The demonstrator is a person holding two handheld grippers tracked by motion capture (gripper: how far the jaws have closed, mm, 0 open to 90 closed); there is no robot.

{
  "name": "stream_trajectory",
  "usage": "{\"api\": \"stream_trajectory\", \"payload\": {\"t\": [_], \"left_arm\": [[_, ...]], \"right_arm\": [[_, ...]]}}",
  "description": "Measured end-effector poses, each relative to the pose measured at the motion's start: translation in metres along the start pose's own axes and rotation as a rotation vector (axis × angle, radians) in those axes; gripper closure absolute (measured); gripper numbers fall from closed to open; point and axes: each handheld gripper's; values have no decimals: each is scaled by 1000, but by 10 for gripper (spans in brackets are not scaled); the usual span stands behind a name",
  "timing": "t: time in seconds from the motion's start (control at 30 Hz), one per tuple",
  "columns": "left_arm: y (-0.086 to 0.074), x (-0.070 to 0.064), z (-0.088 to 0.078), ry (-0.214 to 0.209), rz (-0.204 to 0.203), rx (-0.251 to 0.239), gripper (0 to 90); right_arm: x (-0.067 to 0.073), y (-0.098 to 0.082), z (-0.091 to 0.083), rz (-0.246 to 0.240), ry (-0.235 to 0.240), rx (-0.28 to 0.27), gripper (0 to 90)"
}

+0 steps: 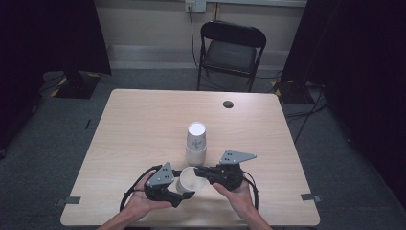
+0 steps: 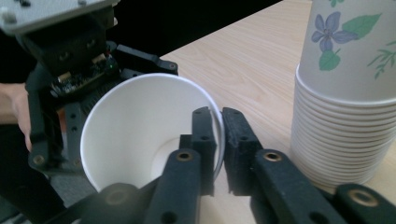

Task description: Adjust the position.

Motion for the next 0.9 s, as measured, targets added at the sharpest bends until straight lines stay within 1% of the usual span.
{"api": "stream_trajectory", "payload": {"t": [0.03,0.07,0.1,0.13,0.17,0.2,0.27,0.3,0.33,0.4,0.43,0.5,0.6,0.63,0.73,0.8,0.83,0.9], "left_arm": [[0,-1,0,10,19,2,266],[0,-2,0,21,48,3,260],[0,-2,0,21,48,3,260],[1,-4,0,29,74,6,260],[1,-4,0,29,74,6,260],[2,-5,0,33,100,4,260],[3,-8,0,54,120,3,256],[3,-8,0,58,128,4,255],[3,-9,0,63,127,4,253],[3,-10,0,68,138,6,245],[3,-10,0,76,135,-8,245],[4,-10,-1,78,147,-7,239],[4,-10,-1,83,138,-6,237],[4,-10,-1,85,141,-8,234],[5,-11,-1,91,134,-15,222],[5,-11,0,95,119,-16,217],[6,-11,2,98,116,-21,206],[6,-12,2,105,115,-29,206]], "right_arm": [[0,0,1,6,-8,2,865],[1,1,2,17,-12,12,870],[1,1,2,17,-12,12,870],[3,2,3,31,-18,18,872],[3,3,4,32,-23,22,873],[3,3,4,32,-23,22,873],[4,3,5,49,-28,31,874],[4,3,6,57,-31,34,875],[4,3,7,61,-32,38,875],[4,2,8,71,-42,46,876],[4,2,9,74,-43,51,876],[5,2,12,85,-55,63,876],[5,1,13,93,-65,64,876],[6,1,14,97,-81,70,876],[6,1,16,107,-91,77,876],[6,1,17,105,-90,82,877],[6,2,18,98,-101,91,877],[6,2,18,99,-101,94,878]]}}
Point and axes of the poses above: each handheld gripper's, and its own axes: z roughly forward along the jaws, y roughly out of its top, x roughly to its left, and after that the axes turned 10 degrees about y, right-handed
